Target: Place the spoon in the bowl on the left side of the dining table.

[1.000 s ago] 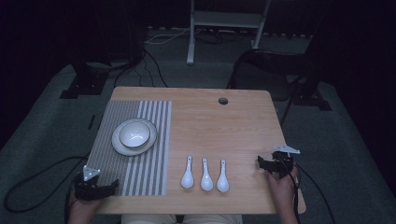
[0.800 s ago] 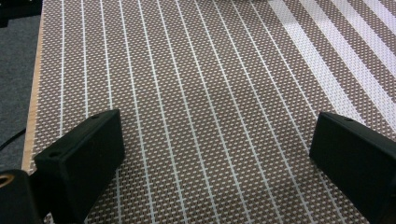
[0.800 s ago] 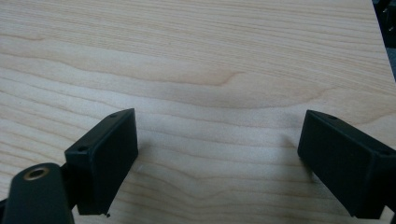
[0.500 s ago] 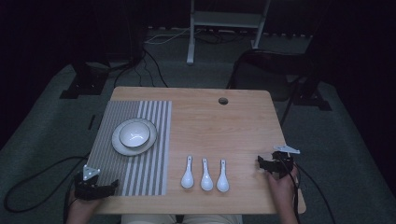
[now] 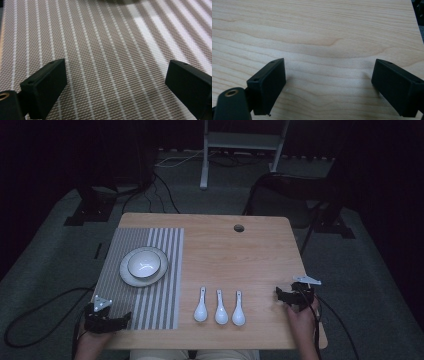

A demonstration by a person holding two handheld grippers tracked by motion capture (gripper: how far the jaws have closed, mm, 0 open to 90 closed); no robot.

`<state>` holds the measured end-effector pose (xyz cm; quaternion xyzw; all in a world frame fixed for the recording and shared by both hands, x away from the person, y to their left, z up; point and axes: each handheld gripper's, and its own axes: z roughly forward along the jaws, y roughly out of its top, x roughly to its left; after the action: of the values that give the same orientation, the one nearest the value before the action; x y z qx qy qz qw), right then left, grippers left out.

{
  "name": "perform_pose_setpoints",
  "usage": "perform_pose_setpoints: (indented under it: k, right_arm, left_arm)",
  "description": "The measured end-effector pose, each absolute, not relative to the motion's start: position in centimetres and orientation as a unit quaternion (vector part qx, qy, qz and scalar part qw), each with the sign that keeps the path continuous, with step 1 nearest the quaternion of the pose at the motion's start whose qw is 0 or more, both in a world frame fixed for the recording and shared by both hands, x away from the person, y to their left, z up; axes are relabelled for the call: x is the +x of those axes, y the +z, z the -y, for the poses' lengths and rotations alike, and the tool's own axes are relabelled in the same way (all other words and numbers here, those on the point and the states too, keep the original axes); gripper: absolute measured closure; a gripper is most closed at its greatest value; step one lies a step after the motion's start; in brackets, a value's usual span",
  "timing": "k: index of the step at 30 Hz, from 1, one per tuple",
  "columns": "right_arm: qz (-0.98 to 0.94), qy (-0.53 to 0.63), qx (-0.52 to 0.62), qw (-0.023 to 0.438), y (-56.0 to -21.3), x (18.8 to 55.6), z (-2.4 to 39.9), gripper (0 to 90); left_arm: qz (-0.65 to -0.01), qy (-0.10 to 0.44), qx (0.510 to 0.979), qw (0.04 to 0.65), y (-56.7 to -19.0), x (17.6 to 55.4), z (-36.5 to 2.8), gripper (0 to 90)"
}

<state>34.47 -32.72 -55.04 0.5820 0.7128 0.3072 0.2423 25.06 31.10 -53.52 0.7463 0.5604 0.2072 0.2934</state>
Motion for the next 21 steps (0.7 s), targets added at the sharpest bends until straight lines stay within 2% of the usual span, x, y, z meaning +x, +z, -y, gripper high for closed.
perform_pose_setpoints:
  k: [21]
  right_arm:
    - [-0.713,0.307,0.582,0.242,-55.0,34.5,32.7,11.4]
  left_arm:
    - [-0.508,0.200,0.777,0.314,-51.4,25.9,-27.1,4.0]
